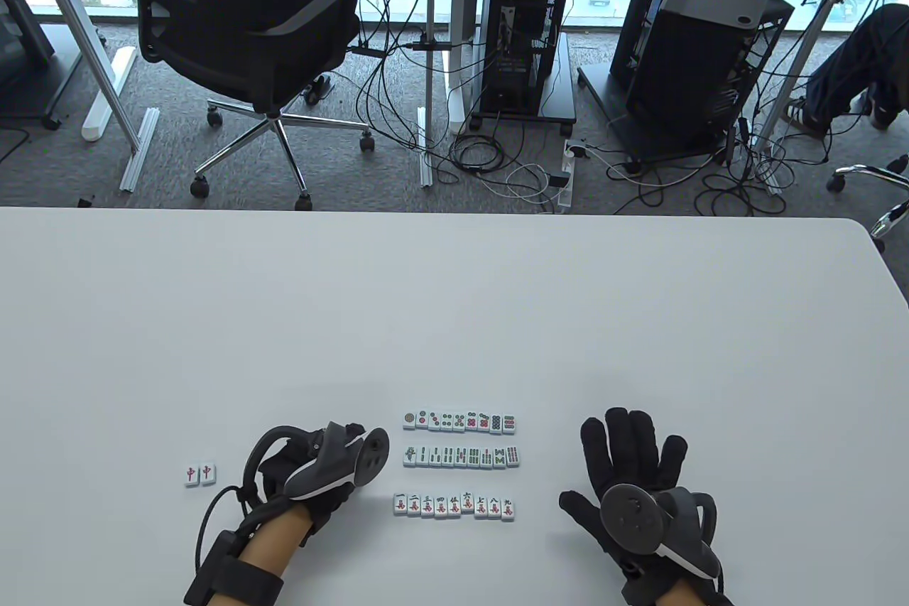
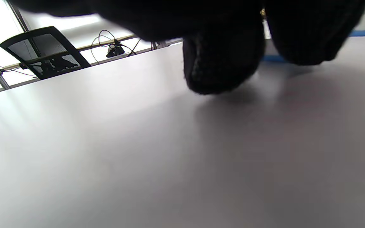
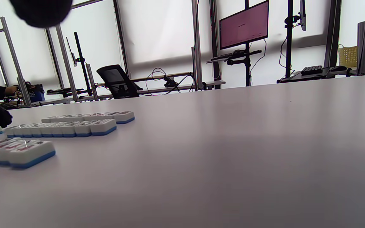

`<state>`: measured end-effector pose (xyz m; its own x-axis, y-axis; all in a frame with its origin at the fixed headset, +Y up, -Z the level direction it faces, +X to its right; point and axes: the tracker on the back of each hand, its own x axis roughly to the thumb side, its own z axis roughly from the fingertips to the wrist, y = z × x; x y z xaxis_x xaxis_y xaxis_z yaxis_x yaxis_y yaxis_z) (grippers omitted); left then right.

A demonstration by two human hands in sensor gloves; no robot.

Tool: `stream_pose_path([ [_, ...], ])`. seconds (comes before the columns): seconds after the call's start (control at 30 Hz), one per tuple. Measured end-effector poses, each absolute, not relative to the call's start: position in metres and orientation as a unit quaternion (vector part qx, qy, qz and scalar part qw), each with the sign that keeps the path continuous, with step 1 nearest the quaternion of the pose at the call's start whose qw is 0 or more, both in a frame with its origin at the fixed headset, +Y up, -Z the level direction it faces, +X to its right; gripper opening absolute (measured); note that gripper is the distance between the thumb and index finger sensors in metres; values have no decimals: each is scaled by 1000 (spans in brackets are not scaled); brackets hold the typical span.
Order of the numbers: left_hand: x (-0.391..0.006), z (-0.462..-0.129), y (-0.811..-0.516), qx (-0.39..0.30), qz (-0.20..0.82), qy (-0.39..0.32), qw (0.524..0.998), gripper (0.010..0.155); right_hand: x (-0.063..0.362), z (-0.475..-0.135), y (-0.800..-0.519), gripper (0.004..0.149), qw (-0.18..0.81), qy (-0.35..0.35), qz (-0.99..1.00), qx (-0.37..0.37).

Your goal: Mahjong suit sorting

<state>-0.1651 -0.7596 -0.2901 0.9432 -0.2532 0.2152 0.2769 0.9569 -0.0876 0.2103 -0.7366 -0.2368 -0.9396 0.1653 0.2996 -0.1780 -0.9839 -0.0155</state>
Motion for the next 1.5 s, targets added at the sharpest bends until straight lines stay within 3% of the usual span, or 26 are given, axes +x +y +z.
stream_pose_path([
  [0.23,-247,-276,-732,-74,-149,6,986,65,210,-236,-737,89,86,-24,984,152],
  [0.43,-313,-258,-746,-113,-134,89,980,66,207,-236,-739,89,75,-19,985,154],
  [0.53,-319,-255,-754,-121,-124,104,979,68,207,-237,-740,89,70,-17,986,151],
  [1.03,-304,-273,-761,-111,-155,101,976,60,208,-237,-740,89,76,-10,986,146],
  [1.5,-172,-290,-749,-85,-131,-77,985,59,207,-236,-737,89,87,-21,983,159],
])
